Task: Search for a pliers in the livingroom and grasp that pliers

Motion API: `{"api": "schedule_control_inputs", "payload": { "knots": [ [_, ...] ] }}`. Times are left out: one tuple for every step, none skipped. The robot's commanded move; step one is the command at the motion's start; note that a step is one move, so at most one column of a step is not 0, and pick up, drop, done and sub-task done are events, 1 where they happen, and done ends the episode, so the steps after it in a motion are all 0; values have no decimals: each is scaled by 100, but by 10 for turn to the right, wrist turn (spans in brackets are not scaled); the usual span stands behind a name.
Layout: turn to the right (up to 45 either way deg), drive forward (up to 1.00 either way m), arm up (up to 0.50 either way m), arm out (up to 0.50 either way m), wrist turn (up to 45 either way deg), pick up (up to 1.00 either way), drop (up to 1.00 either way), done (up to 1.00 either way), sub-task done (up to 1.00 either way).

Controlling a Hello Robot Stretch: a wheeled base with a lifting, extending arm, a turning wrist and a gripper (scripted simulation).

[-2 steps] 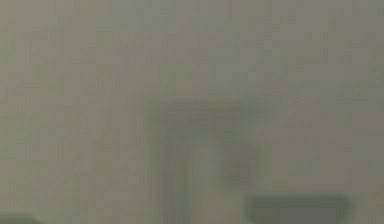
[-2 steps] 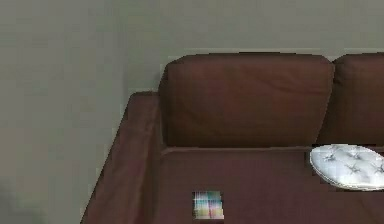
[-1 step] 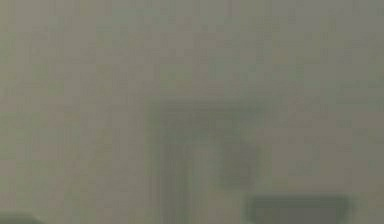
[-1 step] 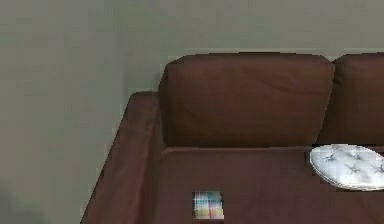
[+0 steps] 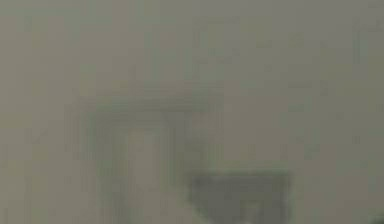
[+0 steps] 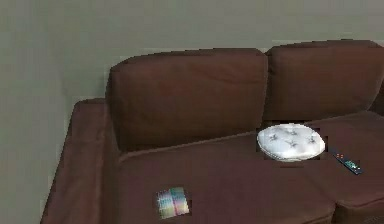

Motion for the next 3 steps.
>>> {"api": "schedule_control_inputs", "payload": {
  "knots": [
    [0, 15, 0, 0, 0, 0, 0, 0, 0],
    [30, 0, 0, 0, 0, 0, 0, 0, 0],
    [0, 10, 0, 0, 0, 0, 0, 0, 0]
  ]
}}
